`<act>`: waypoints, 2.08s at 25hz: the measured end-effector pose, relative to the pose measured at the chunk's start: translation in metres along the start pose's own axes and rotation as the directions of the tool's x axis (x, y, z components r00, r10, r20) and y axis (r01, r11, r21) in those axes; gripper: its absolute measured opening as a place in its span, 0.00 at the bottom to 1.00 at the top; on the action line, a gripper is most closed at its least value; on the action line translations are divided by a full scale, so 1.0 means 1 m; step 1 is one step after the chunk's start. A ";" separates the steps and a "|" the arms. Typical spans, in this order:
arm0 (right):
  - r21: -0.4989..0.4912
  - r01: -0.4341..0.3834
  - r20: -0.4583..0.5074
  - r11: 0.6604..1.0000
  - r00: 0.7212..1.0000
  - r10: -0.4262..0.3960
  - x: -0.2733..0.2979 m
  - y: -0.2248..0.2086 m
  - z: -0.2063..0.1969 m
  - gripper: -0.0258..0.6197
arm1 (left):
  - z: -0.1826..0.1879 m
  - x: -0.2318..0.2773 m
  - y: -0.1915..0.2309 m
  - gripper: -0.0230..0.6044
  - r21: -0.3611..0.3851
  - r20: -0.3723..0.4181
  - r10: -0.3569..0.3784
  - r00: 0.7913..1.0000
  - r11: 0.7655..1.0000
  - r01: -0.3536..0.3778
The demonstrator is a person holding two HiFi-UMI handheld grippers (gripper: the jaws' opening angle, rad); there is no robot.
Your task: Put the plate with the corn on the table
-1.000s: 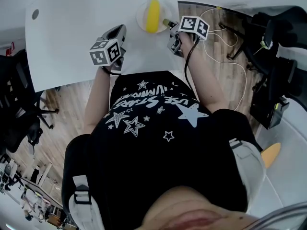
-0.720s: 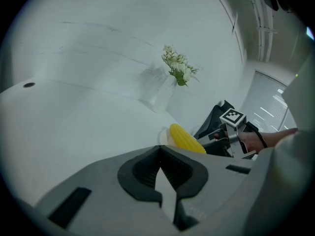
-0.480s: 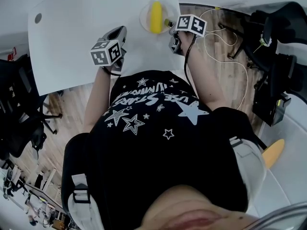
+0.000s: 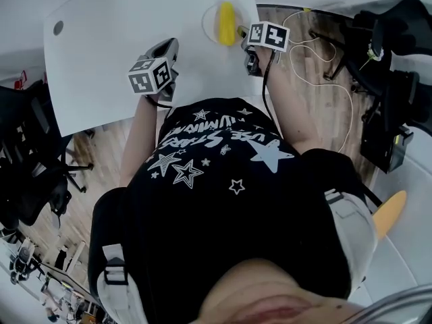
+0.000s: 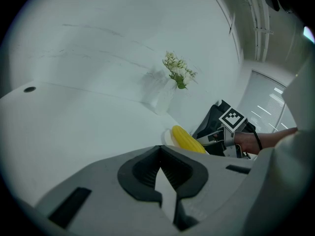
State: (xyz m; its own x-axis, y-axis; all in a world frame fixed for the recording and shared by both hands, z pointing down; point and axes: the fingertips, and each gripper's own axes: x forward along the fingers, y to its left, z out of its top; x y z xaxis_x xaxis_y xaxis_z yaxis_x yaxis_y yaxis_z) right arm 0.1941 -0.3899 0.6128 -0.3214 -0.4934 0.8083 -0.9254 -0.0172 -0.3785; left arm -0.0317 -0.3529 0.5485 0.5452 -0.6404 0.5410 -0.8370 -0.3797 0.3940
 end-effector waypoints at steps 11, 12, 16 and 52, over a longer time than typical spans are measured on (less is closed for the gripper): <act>0.070 0.050 0.086 0.996 0.995 -0.056 -0.024 -0.002 0.004 0.28 | 0.000 -0.024 0.014 0.05 -0.003 0.029 -0.031 0.999 1.000 0.031; 0.076 0.055 0.097 0.996 0.993 -0.062 -0.028 -0.001 0.004 0.27 | 0.001 -0.028 0.014 0.05 -0.002 0.036 -0.035 0.999 0.999 0.035; 0.096 0.080 0.135 0.992 0.987 -0.092 -0.044 0.004 -0.002 0.25 | 0.006 -0.044 0.015 0.05 0.017 0.060 -0.067 0.996 0.998 0.067; 0.073 -0.023 0.192 0.997 0.981 0.008 -0.088 0.097 -0.164 0.05 | -0.065 -0.127 -0.006 0.05 0.144 0.033 -0.157 0.987 0.978 0.151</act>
State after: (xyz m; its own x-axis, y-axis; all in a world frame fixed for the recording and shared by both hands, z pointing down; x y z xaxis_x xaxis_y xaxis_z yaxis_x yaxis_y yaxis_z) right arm 0.1002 -0.2054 0.5791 -0.2844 -0.6516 0.7033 -0.9009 -0.0693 -0.4286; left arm -0.0925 -0.2258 0.5260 0.6680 -0.5944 0.4477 -0.7432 -0.5641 0.3599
